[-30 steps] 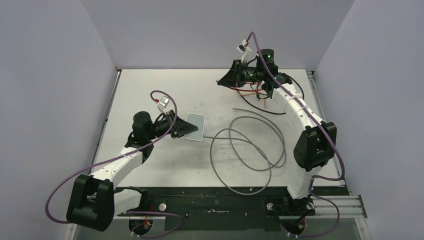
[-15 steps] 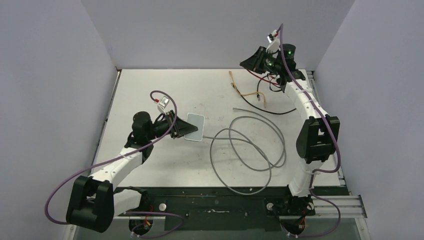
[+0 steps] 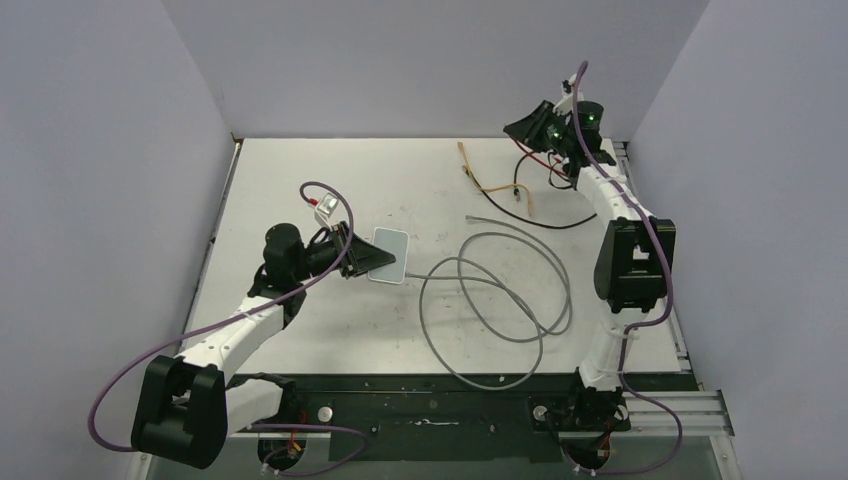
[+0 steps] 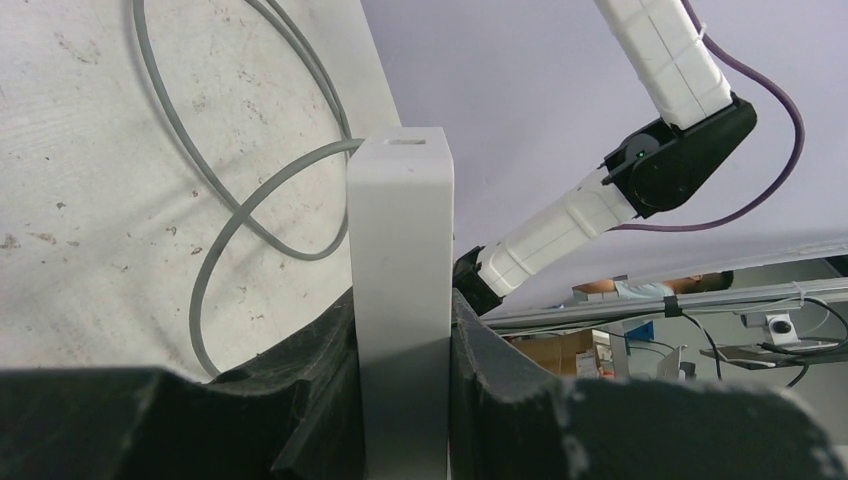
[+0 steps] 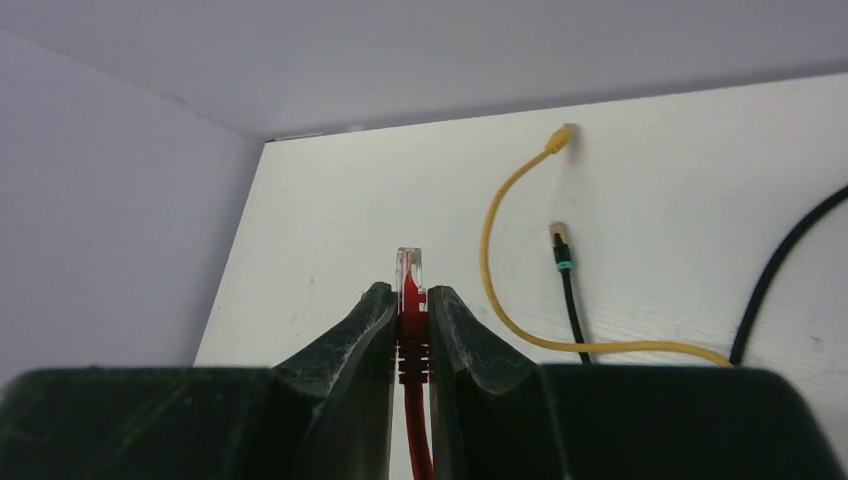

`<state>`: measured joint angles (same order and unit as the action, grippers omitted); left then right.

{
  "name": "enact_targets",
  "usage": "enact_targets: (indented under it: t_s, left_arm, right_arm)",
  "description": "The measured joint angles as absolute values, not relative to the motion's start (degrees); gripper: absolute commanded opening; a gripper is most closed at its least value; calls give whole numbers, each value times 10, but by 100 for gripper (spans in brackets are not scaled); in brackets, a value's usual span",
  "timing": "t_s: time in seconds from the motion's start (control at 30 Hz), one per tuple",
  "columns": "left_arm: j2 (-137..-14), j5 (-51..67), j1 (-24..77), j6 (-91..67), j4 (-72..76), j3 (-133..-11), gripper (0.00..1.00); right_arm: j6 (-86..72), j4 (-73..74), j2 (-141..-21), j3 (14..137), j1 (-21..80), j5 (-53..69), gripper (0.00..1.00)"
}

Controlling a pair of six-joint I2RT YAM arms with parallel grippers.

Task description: Pull the plug from the switch port

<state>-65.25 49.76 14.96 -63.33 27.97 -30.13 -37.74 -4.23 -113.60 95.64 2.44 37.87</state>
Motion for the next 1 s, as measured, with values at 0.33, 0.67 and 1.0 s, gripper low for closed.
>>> enact_targets:
  t_s: [0.33, 0.67, 1.0]
  left_arm:
    - [-653, 498, 150, -627, 270, -301, 0]
    - [-653, 500, 150, -615, 244, -309, 0]
    - [-653, 500, 150, -607, 229, -321, 0]
  right_arm:
    - [-393, -71, -1192, 911, 13, 366, 5]
    - [-406, -100, -1236, 917, 30, 362, 5]
    - [-463, -143, -1305, 963, 47, 340, 5]
